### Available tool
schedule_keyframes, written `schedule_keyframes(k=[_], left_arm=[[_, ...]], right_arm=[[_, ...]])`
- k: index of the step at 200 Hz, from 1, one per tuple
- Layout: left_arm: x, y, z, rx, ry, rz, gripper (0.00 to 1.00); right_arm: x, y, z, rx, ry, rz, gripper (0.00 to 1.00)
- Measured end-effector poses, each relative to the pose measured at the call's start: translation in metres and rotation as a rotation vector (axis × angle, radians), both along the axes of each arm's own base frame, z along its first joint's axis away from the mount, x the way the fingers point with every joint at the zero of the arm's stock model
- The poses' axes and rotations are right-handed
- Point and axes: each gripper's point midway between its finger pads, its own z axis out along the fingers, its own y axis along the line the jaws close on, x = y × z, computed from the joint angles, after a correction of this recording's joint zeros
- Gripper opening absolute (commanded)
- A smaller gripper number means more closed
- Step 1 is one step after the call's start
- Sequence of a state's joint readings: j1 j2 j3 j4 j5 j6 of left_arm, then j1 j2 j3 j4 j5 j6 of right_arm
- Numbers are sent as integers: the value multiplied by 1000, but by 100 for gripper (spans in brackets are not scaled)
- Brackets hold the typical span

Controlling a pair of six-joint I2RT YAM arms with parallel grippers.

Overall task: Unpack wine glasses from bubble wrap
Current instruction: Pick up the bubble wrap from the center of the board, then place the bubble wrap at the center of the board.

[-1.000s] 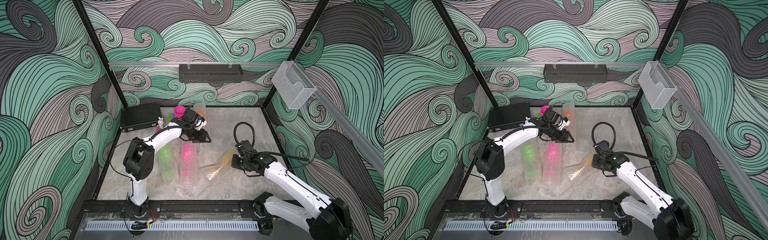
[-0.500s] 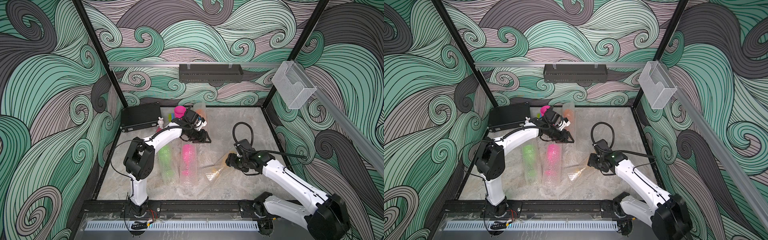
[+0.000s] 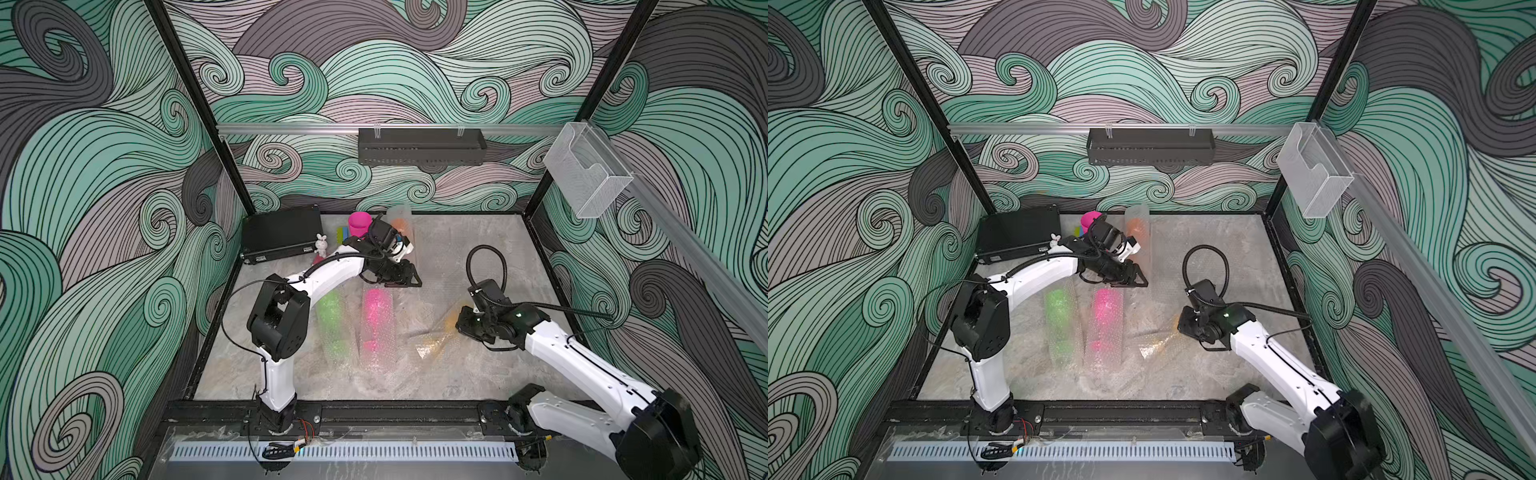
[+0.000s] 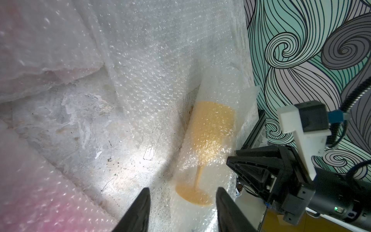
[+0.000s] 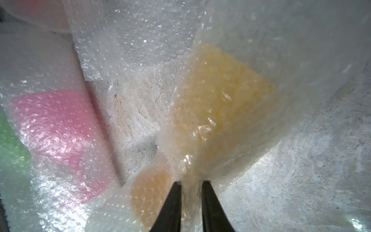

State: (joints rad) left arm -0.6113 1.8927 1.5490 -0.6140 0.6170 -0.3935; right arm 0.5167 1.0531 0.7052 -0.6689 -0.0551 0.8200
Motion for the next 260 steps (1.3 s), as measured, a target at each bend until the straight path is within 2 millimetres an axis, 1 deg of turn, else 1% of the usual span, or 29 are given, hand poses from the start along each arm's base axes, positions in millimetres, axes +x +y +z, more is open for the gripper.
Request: schedule_keyframes(k=[37, 64, 105, 124, 144, 170, 201, 230, 247, 260], left_arm=[[0, 0, 0, 0, 0, 0, 51], [0, 0, 0, 0, 0, 1, 51], [0, 0, 0, -1, 0, 1, 51], [0, 0, 0, -1, 0, 2, 51], [0, 0, 0, -1, 0, 3, 51], [0, 0, 0, -1, 2, 3, 51], [-2, 1, -4, 4, 10, 3, 51], [-6, 5, -14, 20, 34, 6, 51], [-9, 7, -19, 29, 50, 8, 51], [-10, 7, -21, 32, 54, 8, 51]], right_arm=[[-4, -4, 8, 10, -65, 28, 0], [-2, -3, 20, 16, -125, 67, 0], [2, 2, 29, 3, -186, 169, 0], [9, 11, 40, 15, -217, 244, 0], [18, 24, 51, 38, -246, 336, 0], [32, 39, 60, 81, -251, 423, 0], [43, 47, 54, 105, -207, 488, 0], [45, 51, 42, 89, -155, 551, 1], [44, 52, 34, 74, -130, 588, 4], [44, 51, 28, 61, -108, 608, 11]])
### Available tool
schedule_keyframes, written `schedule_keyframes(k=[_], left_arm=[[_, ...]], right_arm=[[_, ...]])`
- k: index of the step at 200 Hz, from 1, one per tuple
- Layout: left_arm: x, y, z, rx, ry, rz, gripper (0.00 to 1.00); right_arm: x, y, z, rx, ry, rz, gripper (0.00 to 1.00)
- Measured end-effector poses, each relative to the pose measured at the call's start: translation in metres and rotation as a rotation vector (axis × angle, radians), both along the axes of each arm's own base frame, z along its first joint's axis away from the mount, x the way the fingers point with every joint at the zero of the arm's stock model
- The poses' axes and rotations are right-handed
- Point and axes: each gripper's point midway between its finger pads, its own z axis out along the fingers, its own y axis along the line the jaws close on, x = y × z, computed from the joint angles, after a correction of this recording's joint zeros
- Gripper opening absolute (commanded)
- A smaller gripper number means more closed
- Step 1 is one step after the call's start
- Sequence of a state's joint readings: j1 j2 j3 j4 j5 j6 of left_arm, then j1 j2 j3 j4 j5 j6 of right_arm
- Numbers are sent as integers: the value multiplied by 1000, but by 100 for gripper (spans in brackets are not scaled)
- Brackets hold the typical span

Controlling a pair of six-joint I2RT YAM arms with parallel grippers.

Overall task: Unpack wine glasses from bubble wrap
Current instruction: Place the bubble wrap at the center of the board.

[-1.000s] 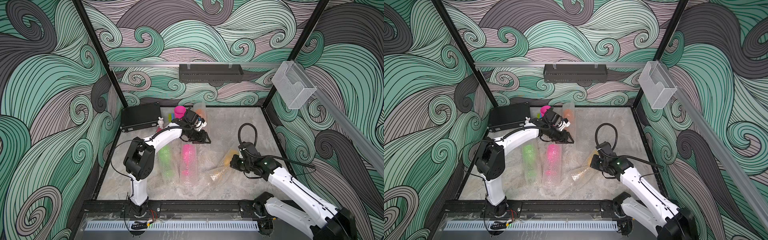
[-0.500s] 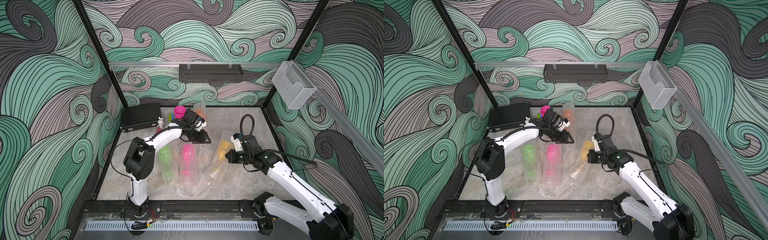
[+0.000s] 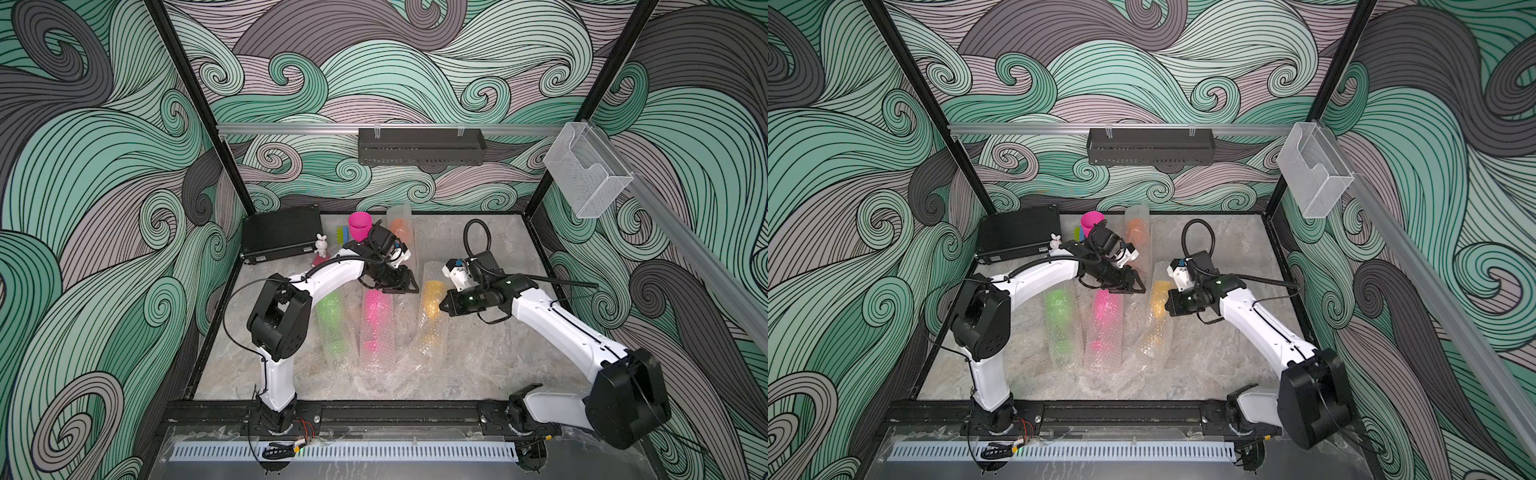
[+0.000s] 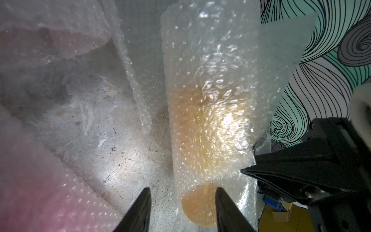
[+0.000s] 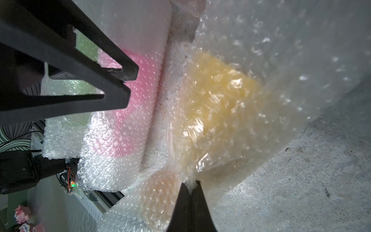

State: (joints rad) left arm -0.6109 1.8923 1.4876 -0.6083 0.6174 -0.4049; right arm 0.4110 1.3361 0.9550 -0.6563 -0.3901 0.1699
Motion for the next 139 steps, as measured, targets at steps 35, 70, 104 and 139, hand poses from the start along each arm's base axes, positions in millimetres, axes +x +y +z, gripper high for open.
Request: schedule_keyframes(k=[35, 70, 104, 139], left_arm=[[-1, 0, -1, -3, 7, 2, 51], [-11, 2, -11, -15, 54, 10, 49], [-19, 3, -21, -23, 106, 23, 48], [-22, -2, -21, -45, 125, 23, 48]], right_arm=[[-1, -3, -8, -36, 17, 28, 42], [-4, -8, 1, -46, -7, 17, 48], [-8, -13, 13, -58, -51, -6, 50], [-20, -19, 6, -92, -39, -39, 49]])
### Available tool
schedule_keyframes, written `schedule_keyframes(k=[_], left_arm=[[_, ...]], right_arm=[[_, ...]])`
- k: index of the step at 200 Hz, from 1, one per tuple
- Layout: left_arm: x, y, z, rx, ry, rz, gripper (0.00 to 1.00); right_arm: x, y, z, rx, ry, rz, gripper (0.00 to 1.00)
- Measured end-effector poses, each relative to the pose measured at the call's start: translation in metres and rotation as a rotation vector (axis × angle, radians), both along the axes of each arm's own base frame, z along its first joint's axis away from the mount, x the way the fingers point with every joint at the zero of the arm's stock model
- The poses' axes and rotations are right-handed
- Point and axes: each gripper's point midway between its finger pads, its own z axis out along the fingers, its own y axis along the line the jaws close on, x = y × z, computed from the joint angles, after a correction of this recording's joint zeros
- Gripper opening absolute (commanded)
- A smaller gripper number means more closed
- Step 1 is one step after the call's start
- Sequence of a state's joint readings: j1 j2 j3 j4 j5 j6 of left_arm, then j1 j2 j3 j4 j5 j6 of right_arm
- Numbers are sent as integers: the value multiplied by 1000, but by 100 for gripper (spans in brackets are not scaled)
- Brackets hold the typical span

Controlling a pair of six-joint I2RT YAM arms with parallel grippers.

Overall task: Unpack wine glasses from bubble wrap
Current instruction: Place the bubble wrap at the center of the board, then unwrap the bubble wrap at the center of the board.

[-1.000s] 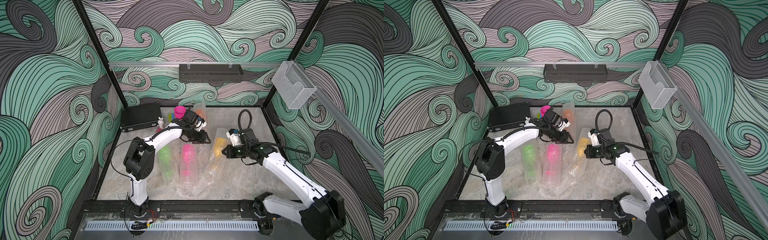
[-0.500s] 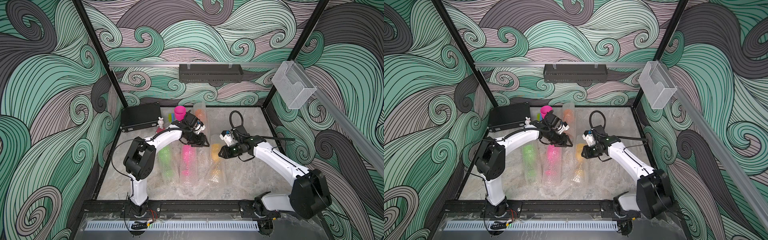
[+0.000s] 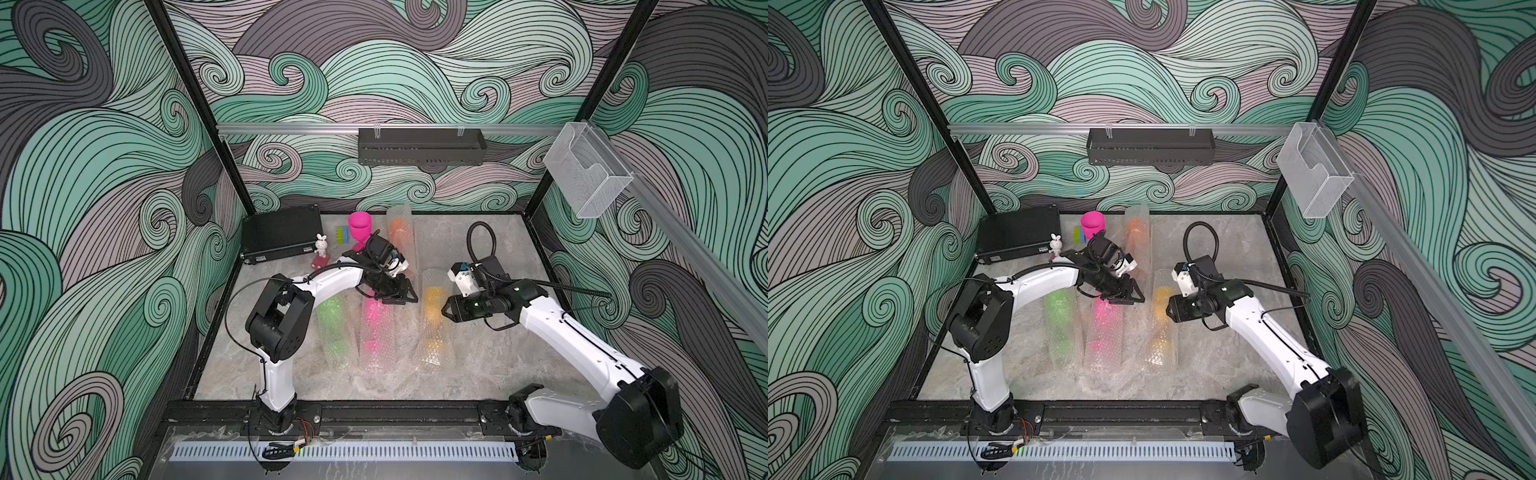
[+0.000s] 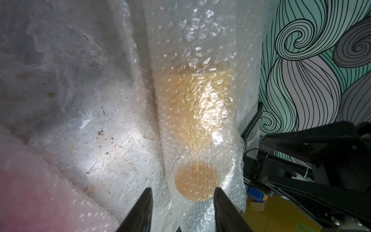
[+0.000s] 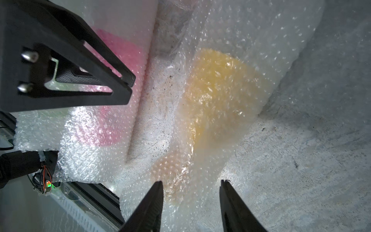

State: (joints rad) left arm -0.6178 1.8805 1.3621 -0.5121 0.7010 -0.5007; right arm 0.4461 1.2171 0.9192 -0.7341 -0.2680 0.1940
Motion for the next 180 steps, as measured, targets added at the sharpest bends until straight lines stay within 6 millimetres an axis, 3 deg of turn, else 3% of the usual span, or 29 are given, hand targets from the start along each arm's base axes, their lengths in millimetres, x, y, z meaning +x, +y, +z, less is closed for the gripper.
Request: schedule_keyframes(k=[46, 85, 108, 180], left_arm=[[-14, -14, 3, -21, 12, -35, 47], [-25, -22, 3, -27, 23, -62, 47], [-30, -26, 3, -27, 28, -76, 47], [-40, -39, -2, -27, 50, -116, 48]], right_arm=[[-13, 5, -18, -34, 64, -19, 40], [-18, 3, -30, -59, 93, -43, 19], [-19, 1, -33, -65, 100, -52, 12], [-18, 12, -33, 0, 97, -46, 5]])
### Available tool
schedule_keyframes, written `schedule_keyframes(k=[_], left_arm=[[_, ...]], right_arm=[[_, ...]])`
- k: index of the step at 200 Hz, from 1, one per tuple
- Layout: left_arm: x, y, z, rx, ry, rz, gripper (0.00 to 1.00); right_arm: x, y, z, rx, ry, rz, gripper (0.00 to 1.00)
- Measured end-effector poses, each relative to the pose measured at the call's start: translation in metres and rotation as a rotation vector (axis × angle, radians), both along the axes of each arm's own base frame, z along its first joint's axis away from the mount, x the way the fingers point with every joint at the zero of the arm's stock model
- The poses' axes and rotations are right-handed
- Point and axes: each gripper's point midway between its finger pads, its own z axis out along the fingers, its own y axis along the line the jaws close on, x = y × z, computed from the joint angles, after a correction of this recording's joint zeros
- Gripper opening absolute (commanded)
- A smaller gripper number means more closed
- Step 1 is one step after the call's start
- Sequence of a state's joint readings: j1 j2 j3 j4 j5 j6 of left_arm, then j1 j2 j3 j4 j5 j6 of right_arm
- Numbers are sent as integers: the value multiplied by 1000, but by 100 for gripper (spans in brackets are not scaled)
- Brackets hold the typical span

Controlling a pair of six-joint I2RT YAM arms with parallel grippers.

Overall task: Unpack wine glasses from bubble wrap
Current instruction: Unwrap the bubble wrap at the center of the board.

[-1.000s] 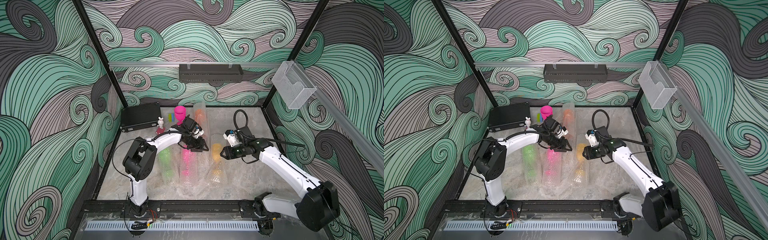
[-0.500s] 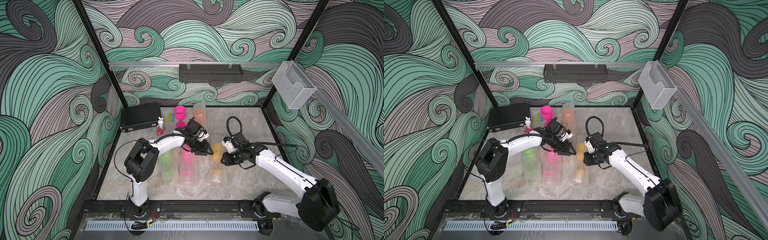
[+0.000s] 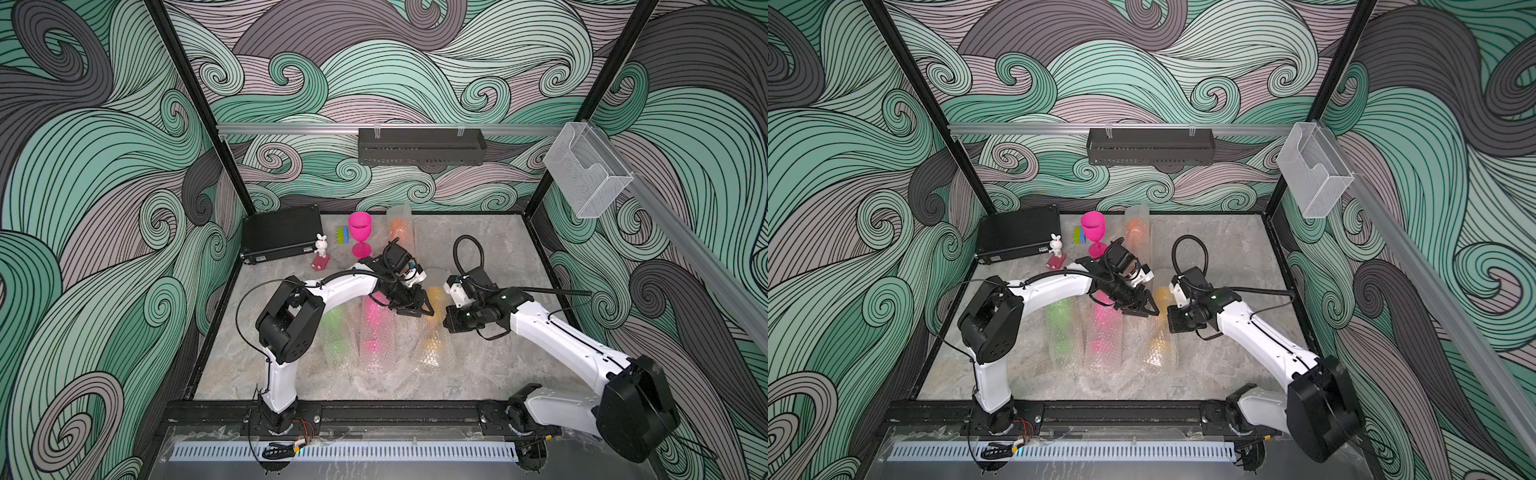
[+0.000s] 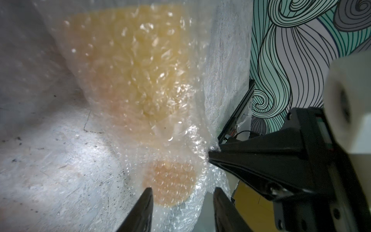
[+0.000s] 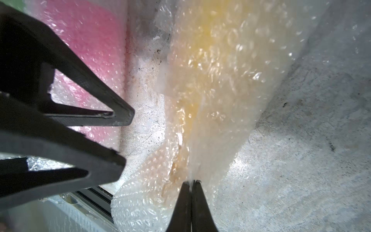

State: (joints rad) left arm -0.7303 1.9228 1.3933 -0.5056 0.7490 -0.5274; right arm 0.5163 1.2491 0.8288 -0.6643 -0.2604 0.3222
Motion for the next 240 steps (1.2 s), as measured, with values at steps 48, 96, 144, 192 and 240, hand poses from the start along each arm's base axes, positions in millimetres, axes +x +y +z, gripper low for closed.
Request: schedule_keyframes(k=[48, 96, 144, 192, 240], left_arm=[[-3, -4, -10, 33, 23, -17, 51], [-5, -9, -5, 27, 14, -38, 45], [-4, -8, -17, 66, 27, -47, 28], [-2, -4, -22, 104, 12, -51, 11], [-1, -1, -24, 124, 4, -48, 2]], right_arm=[[2, 9, 5, 59, -11, 4, 3], [2, 15, 7, 96, -12, 6, 3], [2, 16, 11, 110, -27, 7, 3], [3, 14, 13, 106, -36, 4, 3], [3, 5, 10, 56, -46, -20, 13]])
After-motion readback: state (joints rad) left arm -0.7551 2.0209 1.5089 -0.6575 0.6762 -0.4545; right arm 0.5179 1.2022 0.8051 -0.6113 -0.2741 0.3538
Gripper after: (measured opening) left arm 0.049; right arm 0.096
